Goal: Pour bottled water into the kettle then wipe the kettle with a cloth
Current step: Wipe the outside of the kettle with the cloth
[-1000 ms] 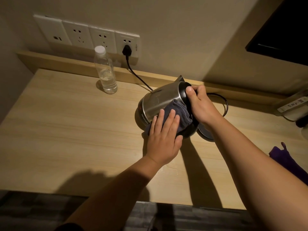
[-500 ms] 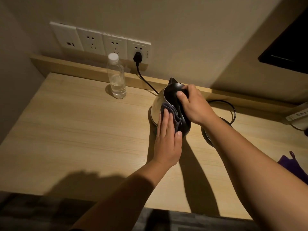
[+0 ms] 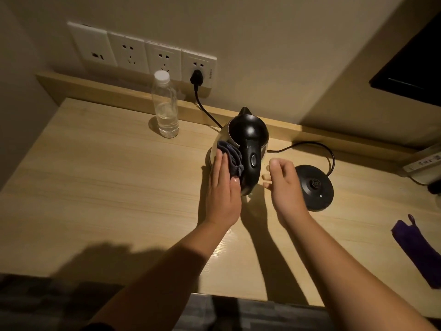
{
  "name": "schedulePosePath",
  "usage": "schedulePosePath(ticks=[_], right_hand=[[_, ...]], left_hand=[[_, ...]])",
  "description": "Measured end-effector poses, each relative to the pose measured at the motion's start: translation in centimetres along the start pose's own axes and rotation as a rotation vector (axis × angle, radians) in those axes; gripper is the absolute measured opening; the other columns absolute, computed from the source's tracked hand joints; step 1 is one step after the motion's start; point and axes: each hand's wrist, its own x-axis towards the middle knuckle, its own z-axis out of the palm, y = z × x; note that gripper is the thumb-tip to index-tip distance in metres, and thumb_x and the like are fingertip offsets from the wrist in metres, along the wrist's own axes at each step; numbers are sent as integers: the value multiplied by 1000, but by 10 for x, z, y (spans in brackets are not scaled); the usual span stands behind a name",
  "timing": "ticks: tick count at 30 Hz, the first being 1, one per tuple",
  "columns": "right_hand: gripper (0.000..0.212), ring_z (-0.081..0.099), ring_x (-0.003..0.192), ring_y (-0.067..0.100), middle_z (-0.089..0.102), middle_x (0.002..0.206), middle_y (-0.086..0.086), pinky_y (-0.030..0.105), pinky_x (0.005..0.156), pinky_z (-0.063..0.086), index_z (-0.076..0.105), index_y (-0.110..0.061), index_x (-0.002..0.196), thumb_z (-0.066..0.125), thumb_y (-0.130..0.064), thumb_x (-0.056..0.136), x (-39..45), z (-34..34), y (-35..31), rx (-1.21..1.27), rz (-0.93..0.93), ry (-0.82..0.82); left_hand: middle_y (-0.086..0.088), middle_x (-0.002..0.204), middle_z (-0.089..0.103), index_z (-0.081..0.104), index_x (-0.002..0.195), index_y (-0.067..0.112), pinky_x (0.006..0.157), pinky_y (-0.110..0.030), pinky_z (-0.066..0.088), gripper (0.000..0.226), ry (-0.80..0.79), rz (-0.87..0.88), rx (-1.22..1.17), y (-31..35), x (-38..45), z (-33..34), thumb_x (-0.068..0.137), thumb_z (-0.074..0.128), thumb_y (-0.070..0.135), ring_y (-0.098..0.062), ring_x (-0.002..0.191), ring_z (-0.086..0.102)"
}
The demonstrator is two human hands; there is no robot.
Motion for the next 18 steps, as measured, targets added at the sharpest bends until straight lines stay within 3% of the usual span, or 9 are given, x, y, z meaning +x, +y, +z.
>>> schedulePosePath(ticks=[2, 4, 7, 9, 12, 16, 18], right_hand=[[30, 57, 86, 11, 59, 91, -4, 38, 86, 51, 55, -23, 100, 38, -48, 97, -10, 9, 0, 43, 15, 7], [31, 58, 87, 12, 60, 91, -1, 32, 82, 49, 55, -24, 99, 36, -48, 98, -12, 16, -7, 75, 1, -10], [27, 59, 93, 9, 60, 99, -3, 27, 76, 48, 51, -26, 103, 39, -49, 97, -11, 23, -20, 133, -7, -32], [27, 58, 92, 5, 59, 100, -5, 25, 73, 47, 48, -25, 107, 42, -49, 97, -11, 30, -26, 164, -4, -45], [45, 60, 92, 5, 58, 101, -6, 28, 76, 52, 39, -18, 121, 49, -52, 93, -12, 39, -29, 150, -6, -53], [51, 62, 96, 9, 57, 105, -4, 35, 82, 56, 34, -25, 117, 66, -49, 84, -14, 34, -19, 121, -17, -32], [53, 63, 94, 11, 56, 101, -6, 35, 80, 56, 36, -27, 114, 72, -45, 79, -15, 26, -13, 82, -35, 3]], left_hand=[[13, 162, -3, 4, 155, 24, 94, 11, -4, 57, 3, -24, -23, -3, 1, 1, 106, 32, 19, 4, 141, -5], [10, 165, 2, 1, 154, 30, 97, 8, 0, 60, 11, -67, -52, -6, 4, 2, 105, 33, 19, 5, 140, -2], [9, 165, 8, 3, 155, 33, 107, -8, 8, 59, 30, -114, -93, -8, 13, 2, 105, 33, 19, 5, 140, 4], [10, 165, 11, 8, 156, 31, 109, -11, 10, 59, 54, -136, -102, -8, 21, 0, 105, 33, 17, 2, 143, 8], [9, 164, 18, 15, 156, 29, 121, -33, 18, 57, 96, -134, -99, -11, 28, -1, 104, 34, 15, -9, 149, 16], [4, 153, 40, 33, 150, 31, 113, -35, 33, 46, 121, -176, -166, -14, 27, 0, 104, 32, 22, -14, 141, 35], [3, 129, 59, 48, 134, 28, 98, -34, 45, 34, 137, -245, -195, -15, 26, 1, 105, 31, 26, -17, 123, 53]])
